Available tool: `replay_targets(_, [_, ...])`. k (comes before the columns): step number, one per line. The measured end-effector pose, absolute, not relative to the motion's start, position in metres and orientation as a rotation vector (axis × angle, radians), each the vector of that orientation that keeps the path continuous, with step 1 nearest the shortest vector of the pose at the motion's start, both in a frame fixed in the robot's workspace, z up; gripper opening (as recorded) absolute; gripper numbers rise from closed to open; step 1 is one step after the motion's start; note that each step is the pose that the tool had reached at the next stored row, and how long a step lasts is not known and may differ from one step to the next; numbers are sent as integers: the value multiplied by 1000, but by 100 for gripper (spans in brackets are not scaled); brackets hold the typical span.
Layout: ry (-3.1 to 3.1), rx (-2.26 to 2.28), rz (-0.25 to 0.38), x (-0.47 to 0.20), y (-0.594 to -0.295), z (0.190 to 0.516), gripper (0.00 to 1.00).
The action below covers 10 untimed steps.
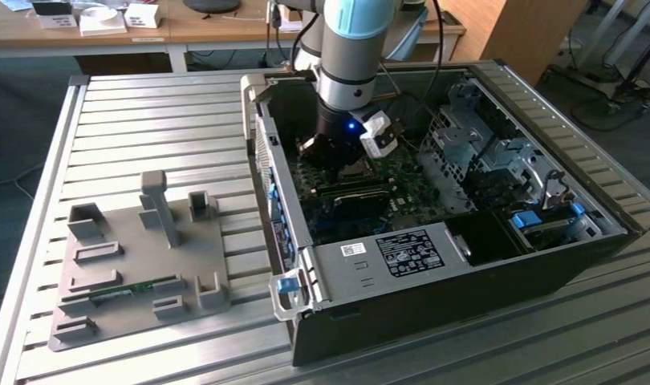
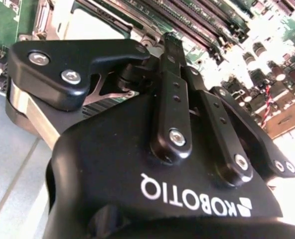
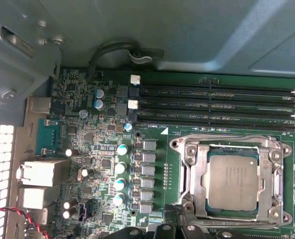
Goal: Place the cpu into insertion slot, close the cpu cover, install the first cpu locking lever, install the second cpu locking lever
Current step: 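Install the second cpu locking lever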
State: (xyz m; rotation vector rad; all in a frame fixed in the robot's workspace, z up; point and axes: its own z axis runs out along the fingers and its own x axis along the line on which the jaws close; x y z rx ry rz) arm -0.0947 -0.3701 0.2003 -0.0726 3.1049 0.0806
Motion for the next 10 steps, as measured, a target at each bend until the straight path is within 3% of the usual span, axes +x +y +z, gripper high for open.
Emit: replay_targets(10, [3104,-73,85,-97,-370,196,11])
